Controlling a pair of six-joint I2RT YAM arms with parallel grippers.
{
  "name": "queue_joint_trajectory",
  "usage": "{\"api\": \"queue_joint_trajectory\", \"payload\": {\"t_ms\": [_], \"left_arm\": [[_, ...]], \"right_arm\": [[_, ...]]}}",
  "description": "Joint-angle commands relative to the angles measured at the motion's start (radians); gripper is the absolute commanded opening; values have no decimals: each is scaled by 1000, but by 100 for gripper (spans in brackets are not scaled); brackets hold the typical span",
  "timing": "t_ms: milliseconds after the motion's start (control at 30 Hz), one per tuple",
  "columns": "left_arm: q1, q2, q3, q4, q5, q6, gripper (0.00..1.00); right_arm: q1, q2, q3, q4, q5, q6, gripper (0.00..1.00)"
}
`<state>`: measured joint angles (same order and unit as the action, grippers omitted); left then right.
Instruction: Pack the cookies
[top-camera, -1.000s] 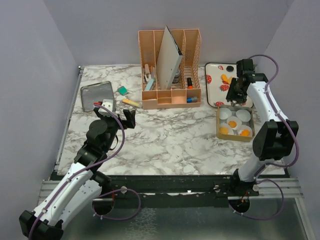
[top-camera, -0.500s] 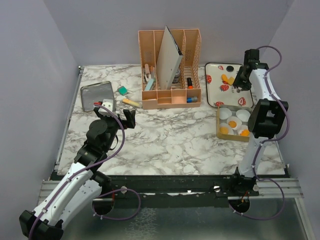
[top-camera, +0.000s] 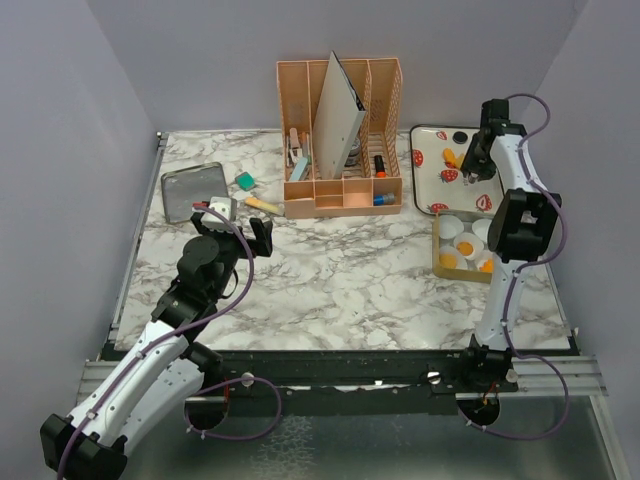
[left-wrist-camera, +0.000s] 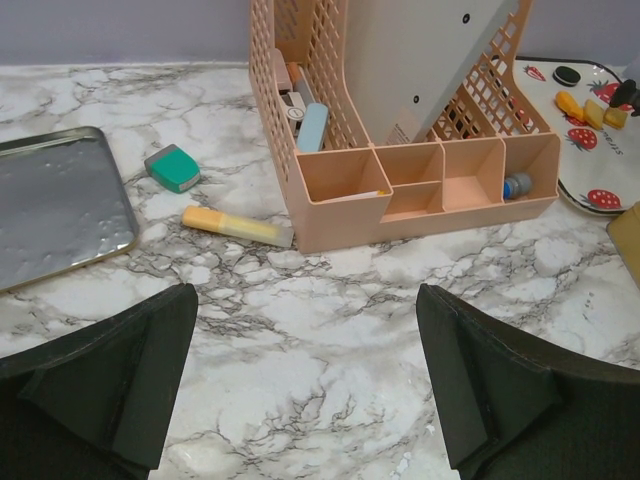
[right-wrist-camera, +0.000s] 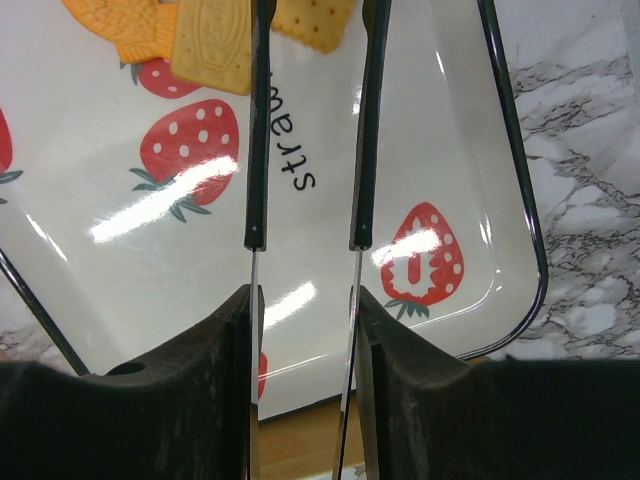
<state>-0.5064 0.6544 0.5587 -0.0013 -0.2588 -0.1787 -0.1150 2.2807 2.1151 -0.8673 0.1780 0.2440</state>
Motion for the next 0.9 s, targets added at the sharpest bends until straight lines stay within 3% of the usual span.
{"api": "queue_joint_trajectory", "payload": {"t_ms": [0,867], "left_arm": [[-3,2,-5,4,2,11,99],[-1,-24,-6,3,4,10,99]], "right_arm": [[-4,42,34,-35,-4,-9,41],[-14,92,94,-135,-34,-63,44]]}}
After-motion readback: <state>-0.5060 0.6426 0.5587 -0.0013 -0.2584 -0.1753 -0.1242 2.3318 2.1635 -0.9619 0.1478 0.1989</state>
